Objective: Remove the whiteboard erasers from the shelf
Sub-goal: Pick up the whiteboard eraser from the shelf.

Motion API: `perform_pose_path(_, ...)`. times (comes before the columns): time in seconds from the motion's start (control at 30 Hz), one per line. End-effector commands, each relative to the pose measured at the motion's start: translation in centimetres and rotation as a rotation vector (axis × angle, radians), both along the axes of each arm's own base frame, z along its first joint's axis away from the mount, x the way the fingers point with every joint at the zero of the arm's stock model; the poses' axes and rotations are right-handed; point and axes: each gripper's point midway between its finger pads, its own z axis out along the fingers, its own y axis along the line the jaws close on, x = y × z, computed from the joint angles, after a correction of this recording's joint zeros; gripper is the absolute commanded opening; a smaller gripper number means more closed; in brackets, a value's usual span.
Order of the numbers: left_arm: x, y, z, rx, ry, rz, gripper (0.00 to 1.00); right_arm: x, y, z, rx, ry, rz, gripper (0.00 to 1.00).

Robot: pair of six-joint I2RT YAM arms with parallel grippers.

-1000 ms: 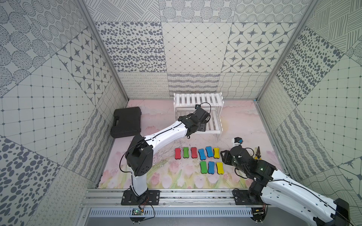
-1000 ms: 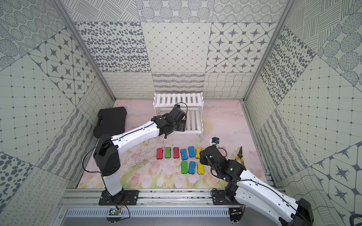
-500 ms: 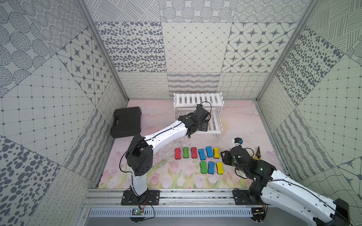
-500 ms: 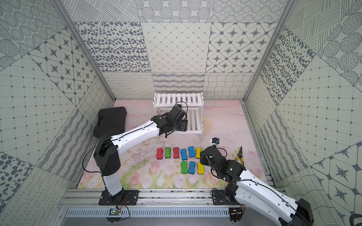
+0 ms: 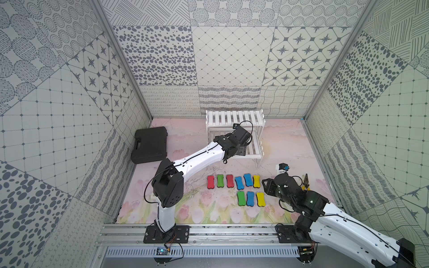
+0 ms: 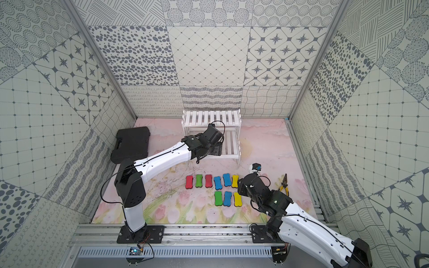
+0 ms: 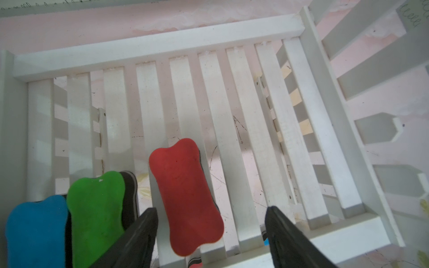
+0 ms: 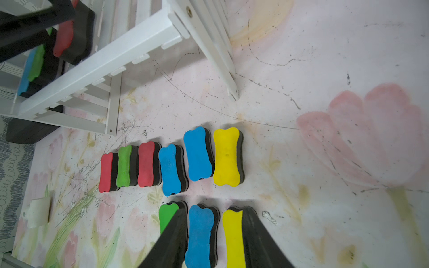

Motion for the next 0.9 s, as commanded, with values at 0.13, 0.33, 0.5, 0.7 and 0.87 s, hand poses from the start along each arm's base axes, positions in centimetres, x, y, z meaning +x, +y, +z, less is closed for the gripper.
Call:
perform_pose_path(0.13,0.8,1.3,-1.4,0.051,0.035,0.057,0.69,0.2,-0.2,0.3,-0.001,-0.019,0.004,0.43)
perform_pose_path(0.33,1.0,1.6,-2.1,0.053,0.061,0.058,0.57,0.3,-0.4,0.2,-0.006,-0.018,0.001,0.43)
perform_pose_path(0.5,1.1,1.6,-1.9,0.045,0.060,0.057,0.46,0.4,-0.4,0.4,-0.005,-0.020,-0.002,0.43)
perform_pose_path(0.7,0.9,1.6,-0.5,0.011,0.043,0.067,0.42,0.4,-0.5,0.4,-0.004,-0.020,-0.003,0.43)
perform_pose_path(0.87,-0.8,2.1,1.7,-0.036,0.013,0.095,0.41,0.5,-0.5,0.7,-0.002,-0.024,-0.006,0.43)
